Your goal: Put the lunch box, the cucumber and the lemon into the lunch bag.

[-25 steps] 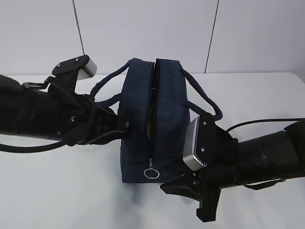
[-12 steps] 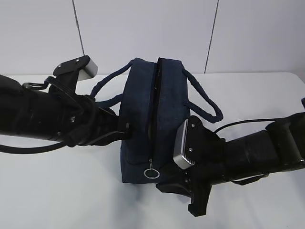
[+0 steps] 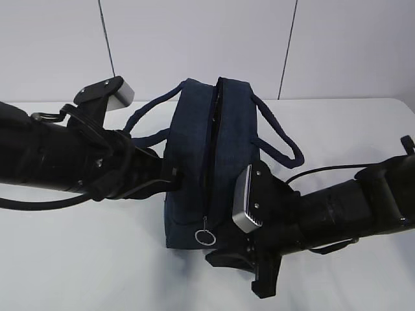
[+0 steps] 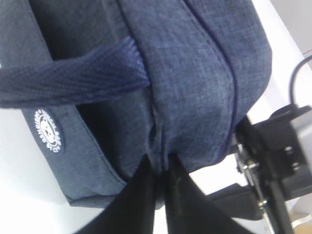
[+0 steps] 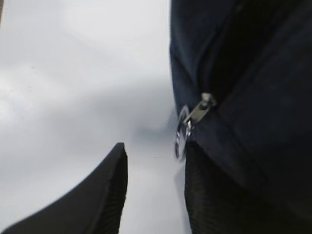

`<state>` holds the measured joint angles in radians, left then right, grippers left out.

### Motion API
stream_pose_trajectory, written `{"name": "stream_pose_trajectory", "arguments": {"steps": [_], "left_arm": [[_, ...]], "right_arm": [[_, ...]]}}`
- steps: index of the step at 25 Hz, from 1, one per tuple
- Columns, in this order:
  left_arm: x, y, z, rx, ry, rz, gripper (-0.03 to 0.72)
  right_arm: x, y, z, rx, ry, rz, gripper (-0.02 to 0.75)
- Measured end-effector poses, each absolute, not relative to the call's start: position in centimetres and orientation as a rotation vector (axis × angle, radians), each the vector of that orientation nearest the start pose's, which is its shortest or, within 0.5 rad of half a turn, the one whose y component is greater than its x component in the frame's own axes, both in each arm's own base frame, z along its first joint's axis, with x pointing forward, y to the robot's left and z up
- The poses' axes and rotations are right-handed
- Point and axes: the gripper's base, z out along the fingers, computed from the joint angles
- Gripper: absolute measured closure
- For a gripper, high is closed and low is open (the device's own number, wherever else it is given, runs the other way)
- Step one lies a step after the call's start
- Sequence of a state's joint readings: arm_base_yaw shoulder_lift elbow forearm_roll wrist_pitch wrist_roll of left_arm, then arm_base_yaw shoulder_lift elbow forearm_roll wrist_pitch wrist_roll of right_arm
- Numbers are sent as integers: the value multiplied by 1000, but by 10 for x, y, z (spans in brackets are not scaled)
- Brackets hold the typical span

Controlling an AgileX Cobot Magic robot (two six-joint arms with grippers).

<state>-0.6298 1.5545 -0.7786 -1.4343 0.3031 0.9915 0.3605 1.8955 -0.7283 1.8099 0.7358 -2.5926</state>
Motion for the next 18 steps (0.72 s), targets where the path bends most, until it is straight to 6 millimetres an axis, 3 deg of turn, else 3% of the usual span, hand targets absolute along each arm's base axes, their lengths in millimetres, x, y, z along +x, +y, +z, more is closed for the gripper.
{"name": "stream_pose_trajectory", "arguments": {"steps": [4, 18], "left_arm": [[231, -202, 206, 398, 2397, -868, 682], [231, -203, 206, 402, 2398, -873, 683]], "right_arm": [[267, 165, 109, -1410, 1794, 711, 454], [280, 171, 119, -1401, 1737, 702, 454]]}}
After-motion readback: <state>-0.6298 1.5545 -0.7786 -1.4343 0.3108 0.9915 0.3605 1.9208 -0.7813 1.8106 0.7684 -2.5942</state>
